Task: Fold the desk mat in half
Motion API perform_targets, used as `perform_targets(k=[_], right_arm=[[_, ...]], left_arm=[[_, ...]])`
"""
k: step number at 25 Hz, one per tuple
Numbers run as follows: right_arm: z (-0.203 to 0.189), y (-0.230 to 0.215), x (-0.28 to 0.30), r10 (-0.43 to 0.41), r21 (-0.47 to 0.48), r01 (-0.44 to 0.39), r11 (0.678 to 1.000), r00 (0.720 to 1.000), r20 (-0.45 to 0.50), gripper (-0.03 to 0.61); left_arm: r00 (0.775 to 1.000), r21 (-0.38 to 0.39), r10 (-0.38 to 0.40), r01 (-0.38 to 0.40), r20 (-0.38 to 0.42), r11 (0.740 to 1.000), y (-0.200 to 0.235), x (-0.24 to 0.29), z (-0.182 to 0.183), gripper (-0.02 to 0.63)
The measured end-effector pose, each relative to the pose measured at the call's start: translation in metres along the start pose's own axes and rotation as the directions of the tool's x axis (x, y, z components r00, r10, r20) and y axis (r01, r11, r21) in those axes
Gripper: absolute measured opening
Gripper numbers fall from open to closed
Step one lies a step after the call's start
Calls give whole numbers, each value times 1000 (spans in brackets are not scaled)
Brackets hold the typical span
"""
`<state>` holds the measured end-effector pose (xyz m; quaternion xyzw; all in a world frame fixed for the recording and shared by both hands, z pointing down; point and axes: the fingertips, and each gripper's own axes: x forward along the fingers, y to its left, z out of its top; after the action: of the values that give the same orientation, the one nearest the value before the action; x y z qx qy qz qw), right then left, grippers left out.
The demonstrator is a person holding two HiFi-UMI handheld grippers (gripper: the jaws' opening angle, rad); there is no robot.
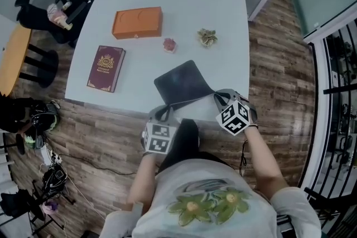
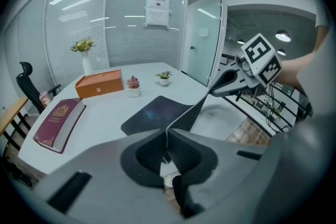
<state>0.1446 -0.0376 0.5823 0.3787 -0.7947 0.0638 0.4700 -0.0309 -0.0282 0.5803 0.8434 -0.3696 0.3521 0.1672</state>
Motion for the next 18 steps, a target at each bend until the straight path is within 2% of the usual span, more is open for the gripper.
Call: perform_targets(k=[6,18], right_arm=[[15,-7,-1,9,39,-11,999,999,42,26],[36,-18,-8,27,91,-37,995,994,105,25]], left_arm=[[999,-21,19,-18,41,1000,12,-3,11,14],[996,-60,54,-50,65,997,23,-16,27,14]])
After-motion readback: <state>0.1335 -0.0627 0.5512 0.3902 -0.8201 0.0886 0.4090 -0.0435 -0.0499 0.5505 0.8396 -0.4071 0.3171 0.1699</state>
